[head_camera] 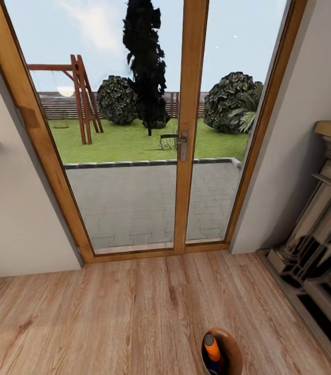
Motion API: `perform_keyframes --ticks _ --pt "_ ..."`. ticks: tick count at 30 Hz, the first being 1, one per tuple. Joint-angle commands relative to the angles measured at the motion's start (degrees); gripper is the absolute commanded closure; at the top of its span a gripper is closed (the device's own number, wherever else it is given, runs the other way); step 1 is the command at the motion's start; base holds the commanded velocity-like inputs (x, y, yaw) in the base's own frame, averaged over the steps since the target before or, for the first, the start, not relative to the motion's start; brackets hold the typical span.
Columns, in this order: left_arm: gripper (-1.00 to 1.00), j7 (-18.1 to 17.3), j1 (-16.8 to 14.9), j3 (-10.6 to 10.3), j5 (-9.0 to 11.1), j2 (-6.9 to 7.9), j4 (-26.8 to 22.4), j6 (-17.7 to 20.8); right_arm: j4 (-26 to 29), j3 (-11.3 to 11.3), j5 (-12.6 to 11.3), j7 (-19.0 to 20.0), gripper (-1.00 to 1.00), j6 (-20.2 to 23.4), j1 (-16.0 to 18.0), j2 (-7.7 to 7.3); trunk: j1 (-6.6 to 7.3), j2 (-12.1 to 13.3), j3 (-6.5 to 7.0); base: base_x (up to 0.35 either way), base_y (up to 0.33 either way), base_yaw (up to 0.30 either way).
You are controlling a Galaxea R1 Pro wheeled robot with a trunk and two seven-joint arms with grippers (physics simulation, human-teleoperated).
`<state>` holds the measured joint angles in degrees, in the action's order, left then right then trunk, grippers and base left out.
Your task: Put the three can of soda from the living room inside the tash can in the kitchen.
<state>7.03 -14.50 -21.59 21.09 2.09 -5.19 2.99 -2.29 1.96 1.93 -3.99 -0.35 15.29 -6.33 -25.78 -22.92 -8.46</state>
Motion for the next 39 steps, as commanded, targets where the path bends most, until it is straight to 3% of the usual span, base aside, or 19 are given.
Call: perform_keyframes --ticks 1,39 --pt "-1.0 0.0 0.0 -0.01 0.0 -0.02 0.0 0.0 0.0 0.02 0.0 0.01 -1.0 0.0 0.0 0.0 0.0 0.0 0.0 0.0 0.0 0.0" --pt "-1.0 0.0 0.0 -0.02 0.0 0.01 -0.01 0.0 0.0 -0.03 0.0 -0.03 -1.0 0.0 0.0 0.0 0.0 0.0 0.0 0.0 0.0 0.0"
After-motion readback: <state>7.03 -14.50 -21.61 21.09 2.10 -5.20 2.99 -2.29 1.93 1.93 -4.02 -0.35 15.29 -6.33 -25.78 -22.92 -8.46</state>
